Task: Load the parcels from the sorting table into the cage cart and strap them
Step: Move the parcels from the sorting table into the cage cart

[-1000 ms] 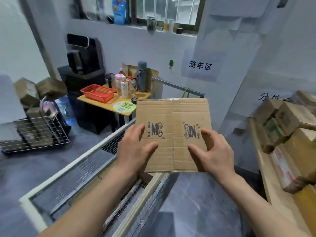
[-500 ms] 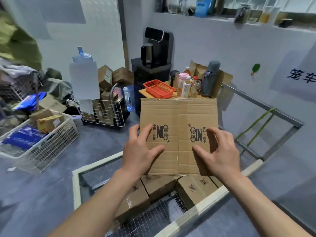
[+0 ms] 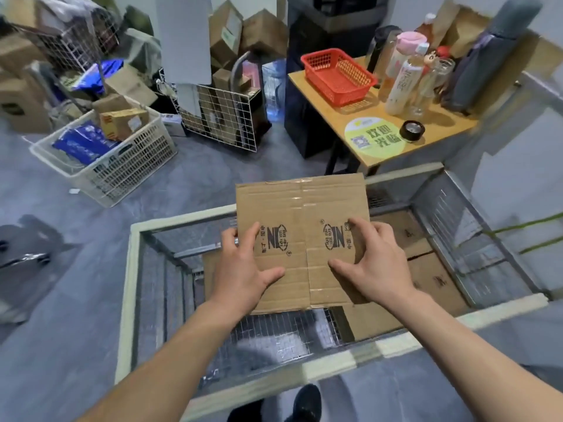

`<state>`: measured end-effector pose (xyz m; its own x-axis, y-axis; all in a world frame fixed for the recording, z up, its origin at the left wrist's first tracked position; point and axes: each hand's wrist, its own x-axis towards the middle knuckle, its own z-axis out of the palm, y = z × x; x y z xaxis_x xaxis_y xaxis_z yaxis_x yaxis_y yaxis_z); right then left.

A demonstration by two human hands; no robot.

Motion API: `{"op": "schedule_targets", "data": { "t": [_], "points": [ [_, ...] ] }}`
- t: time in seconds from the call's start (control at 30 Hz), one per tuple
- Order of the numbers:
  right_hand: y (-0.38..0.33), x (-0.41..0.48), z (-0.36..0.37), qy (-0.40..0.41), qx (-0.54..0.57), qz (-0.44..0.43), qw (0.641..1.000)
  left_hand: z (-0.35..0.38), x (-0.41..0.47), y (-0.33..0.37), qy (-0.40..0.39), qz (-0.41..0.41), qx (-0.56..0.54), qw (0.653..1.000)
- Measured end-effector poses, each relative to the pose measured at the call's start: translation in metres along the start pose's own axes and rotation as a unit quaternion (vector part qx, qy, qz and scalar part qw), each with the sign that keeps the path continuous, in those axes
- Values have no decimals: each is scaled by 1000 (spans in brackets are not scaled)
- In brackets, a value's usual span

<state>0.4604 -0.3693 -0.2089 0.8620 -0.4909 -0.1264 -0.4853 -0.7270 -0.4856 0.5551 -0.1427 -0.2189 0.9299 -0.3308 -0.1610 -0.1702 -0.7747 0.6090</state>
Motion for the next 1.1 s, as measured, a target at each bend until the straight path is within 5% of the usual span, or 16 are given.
{"op": "schedule_targets", "data": {
  "t": [0.43, 1.1],
  "points": [
    [93, 11, 160, -209, -67, 44, 975, 153, -7, -114, -164, -145, 0, 976],
    [192, 61, 256, -275, -79, 63, 956, 280, 22, -166, -227, -152, -33, 961]
  ]
}}
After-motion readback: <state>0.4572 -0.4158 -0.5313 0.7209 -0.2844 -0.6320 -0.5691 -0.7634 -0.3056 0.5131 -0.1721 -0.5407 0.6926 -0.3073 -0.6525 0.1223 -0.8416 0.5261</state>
